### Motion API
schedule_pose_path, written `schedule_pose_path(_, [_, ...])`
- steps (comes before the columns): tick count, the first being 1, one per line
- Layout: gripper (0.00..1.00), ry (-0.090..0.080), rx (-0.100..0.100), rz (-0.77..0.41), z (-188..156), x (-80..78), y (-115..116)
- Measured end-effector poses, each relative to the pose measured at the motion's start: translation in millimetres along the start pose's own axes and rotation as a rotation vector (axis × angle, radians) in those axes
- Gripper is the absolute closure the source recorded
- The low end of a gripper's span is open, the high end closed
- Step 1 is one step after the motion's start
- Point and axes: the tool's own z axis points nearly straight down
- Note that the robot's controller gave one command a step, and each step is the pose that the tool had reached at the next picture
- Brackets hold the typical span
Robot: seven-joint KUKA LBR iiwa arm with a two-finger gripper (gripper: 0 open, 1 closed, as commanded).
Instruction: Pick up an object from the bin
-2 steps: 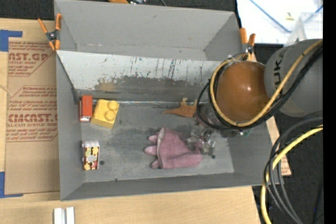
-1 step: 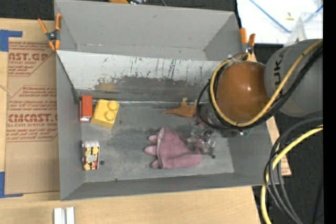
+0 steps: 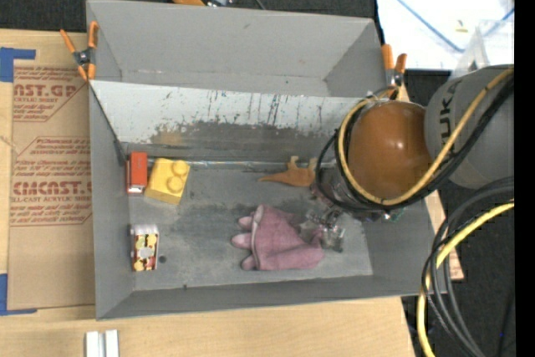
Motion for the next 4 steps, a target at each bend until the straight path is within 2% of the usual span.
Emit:
schedule_pose_path(1, [1.0, 0.0, 0.0, -0.005, -8.5, 1.9, -2.7])
schedule_pose_path(2, [1.0, -0.002, -0.001, 0.0, 0.4, 2.8, -2.3])
schedule_pose_path(3, [1.0, -0.003, -0.001, -0.002, -20.8, 12.5, -11.5])
schedule_pose_path(4, [1.0, -0.003, -0.001, -0.002, -21.0, 12.5, -11.4])
